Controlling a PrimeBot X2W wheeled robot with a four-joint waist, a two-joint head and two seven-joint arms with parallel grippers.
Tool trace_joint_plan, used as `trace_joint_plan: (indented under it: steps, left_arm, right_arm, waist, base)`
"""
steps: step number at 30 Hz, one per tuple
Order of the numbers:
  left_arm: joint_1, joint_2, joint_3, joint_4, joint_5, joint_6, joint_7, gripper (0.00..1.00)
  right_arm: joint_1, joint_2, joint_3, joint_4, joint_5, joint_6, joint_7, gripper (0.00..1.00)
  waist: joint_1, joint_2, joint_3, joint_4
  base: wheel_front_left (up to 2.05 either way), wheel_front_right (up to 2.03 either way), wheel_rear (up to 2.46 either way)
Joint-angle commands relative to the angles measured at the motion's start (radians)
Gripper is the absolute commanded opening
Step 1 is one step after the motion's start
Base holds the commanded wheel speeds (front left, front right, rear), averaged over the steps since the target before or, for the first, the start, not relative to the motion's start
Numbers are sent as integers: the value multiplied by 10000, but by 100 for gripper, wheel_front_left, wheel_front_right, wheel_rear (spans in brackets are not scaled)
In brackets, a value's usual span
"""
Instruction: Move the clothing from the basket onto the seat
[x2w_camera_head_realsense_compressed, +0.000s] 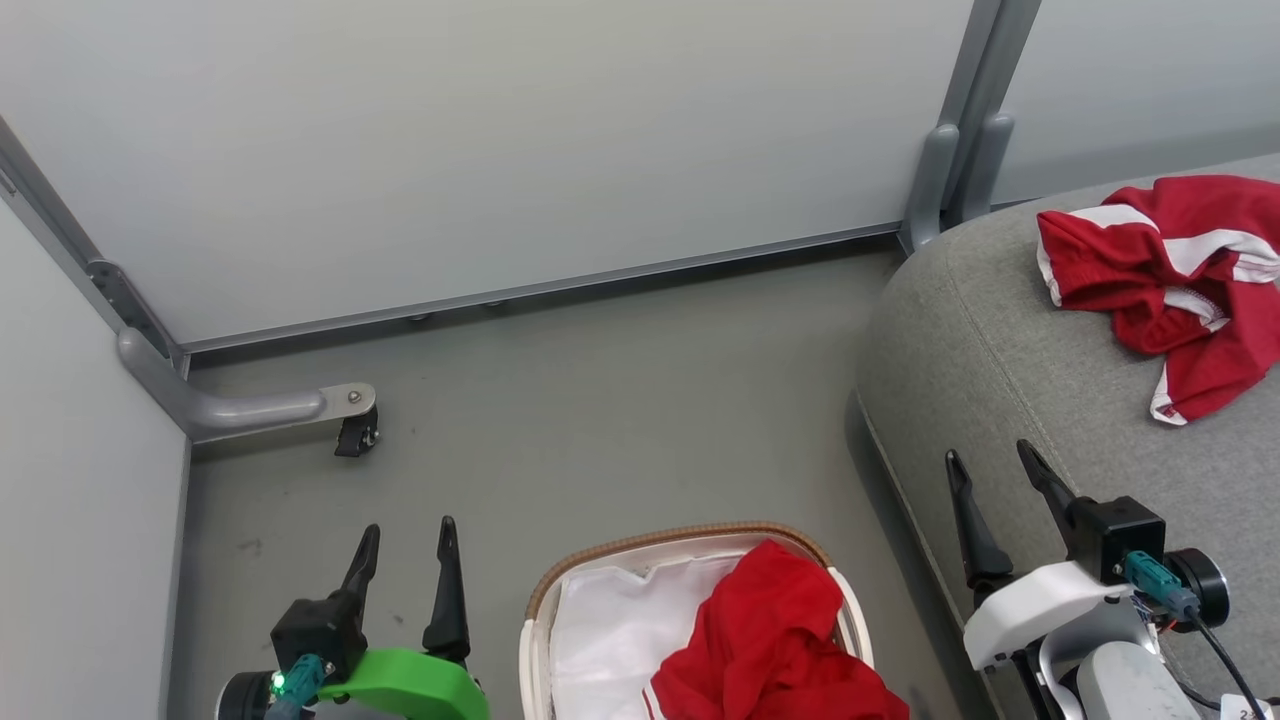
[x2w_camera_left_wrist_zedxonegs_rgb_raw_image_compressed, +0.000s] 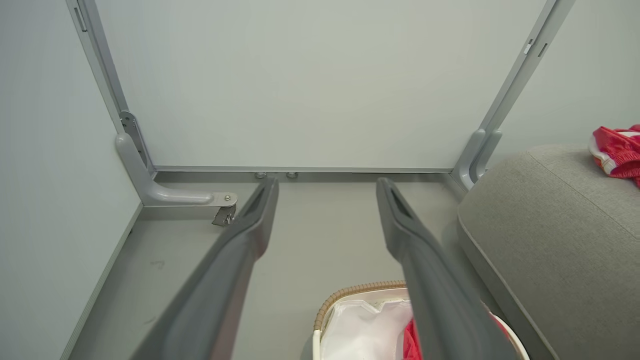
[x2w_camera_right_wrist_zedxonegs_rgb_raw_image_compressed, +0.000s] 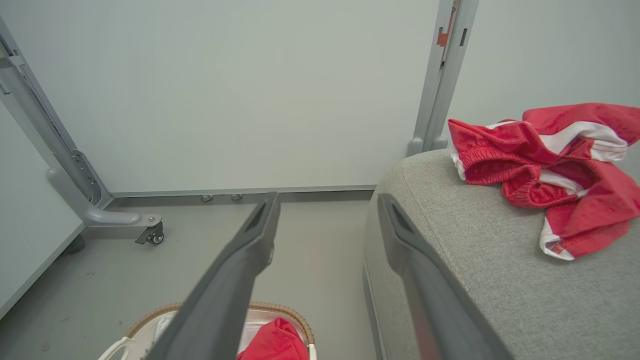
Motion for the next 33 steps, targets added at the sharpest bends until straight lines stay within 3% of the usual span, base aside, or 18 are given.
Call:
trace_joint_plan:
  steps: [1, 9, 15, 27, 33]
  left_arm:
    - [-194, 17, -64, -21, 12, -12, -5, 100]
    - [-923, 17, -605, 182, 92, -103, -5, 100]
    - [-2078, 24, -1711, 874, 68, -319, -3, 100]
    - [-4376, 41, -4942, 3848, -419, -374, 48, 100]
    - [-5317, 44, -5797, 5628, -610, -178, 319, 100]
  right_arm:
    - [-24, -25, 7, -67, -48, -14, -21, 100]
    - [-447, -30, -141, -350, -120, -14, -21, 100]
    - [-1002, -25, -365, -670, -119, -14, -21, 100]
    - [-2078, -22, -361, -1352, 350, -14, -21, 100]
    - [-2624, -17, 69, -1793, 774, -14, -21, 100]
  waist:
    - [1, 0, 46, -30]
    - [1, 0, 765, -324]
    - [1, 0, 1882, -716]
    - [1, 0, 4501, -1905]
    - [1, 0, 5652, -2611]
  base:
    - [0, 0, 0]
    - [0, 0, 0]
    - [0, 0, 0]
    - [0, 0, 0]
    - [0, 0, 0]
